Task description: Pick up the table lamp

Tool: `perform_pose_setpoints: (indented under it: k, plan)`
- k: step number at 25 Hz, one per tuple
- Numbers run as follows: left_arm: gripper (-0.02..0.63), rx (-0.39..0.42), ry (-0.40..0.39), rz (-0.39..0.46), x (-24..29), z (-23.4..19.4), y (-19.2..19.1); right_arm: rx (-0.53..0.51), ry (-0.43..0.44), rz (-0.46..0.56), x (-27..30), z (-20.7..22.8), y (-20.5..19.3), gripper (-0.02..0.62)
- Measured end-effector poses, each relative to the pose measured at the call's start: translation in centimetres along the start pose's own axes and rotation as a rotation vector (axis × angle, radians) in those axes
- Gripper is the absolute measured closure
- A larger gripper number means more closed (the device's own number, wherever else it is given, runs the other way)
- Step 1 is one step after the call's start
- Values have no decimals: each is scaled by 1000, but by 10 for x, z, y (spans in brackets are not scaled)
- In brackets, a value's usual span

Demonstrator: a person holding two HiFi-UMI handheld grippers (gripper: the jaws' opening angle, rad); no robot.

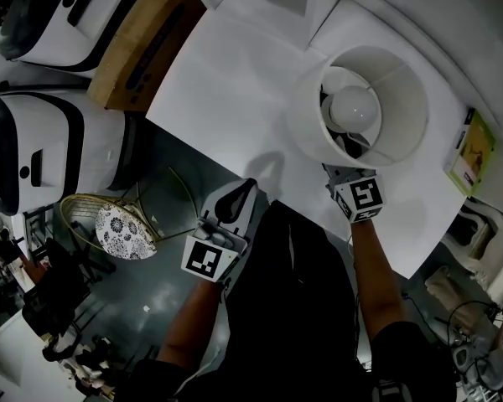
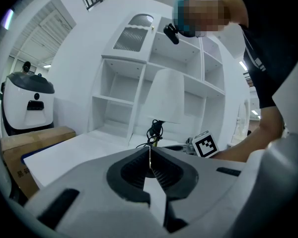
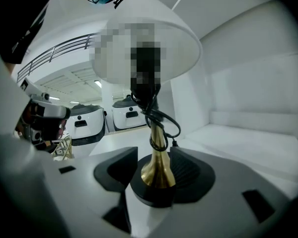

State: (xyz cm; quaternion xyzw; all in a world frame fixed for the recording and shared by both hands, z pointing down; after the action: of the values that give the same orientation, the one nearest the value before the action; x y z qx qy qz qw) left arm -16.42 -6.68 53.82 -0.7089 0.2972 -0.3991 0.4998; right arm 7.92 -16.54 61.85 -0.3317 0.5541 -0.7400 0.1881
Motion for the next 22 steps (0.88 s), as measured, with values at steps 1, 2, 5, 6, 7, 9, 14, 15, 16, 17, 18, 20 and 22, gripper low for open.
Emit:
perform_pose_setpoints:
  k: [1, 2, 5, 6, 7, 9, 14, 15, 16, 17, 18, 20, 22]
  plan:
    - [588, -2, 0, -2, 0, 0, -1, -3, 1, -3, 3, 0, 0, 414]
    - [586, -6, 1, -2, 1, 0, -2, -9, 2, -7, 6, 0, 1, 413]
    - [587, -16, 0, -5, 2, 0, -4, -21, 2, -6, 16, 1, 2, 408]
    - [588, -15, -1, -8, 2, 1, -4, -25, -1, -3, 19, 2, 2, 408]
    - [588, -14, -2, -11, 2, 1, -5, -33, -4, -4, 21, 4, 2, 408]
    - [588, -15, -2, -12, 3, 2, -5, -53, -2, -12, 26, 6, 3, 408]
    - [587, -16, 7, -18, 2, 2, -6, -61, 2, -4, 39, 11, 1, 408]
    - [588, -15, 8, -19, 2, 3, -6, -64, -4, -7, 40, 13, 1, 408]
    - [588, -14, 7, -19, 2, 3, -5, -69, -10, -15, 41, 14, 2, 410]
    - [588, -12, 7, -19, 2, 3, -5, -74, -14, -26, 43, 14, 3, 410]
    - [588, -11, 7, -19, 2, 3, -5, -77, -15, -35, 43, 14, 4, 410]
    - [587, -14, 11, -19, 2, 2, -4, -73, -16, -47, 44, 14, 4, 410]
    - [588, -16, 15, -17, 4, 2, -3, -72, -22, -47, 45, 14, 7, 416]
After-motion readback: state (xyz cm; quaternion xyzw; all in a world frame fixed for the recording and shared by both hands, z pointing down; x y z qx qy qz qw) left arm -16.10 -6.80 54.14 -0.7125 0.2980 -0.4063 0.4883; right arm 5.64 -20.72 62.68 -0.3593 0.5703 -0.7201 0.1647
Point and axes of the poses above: the fingertips, and each gripper's own axes: x forward along the fingers, z to its right, y out of its top, the point moved 9 cm from there along -x, backward along the fingers, and after that the axes turned 7 degrees about y, right-handed, at the moved point
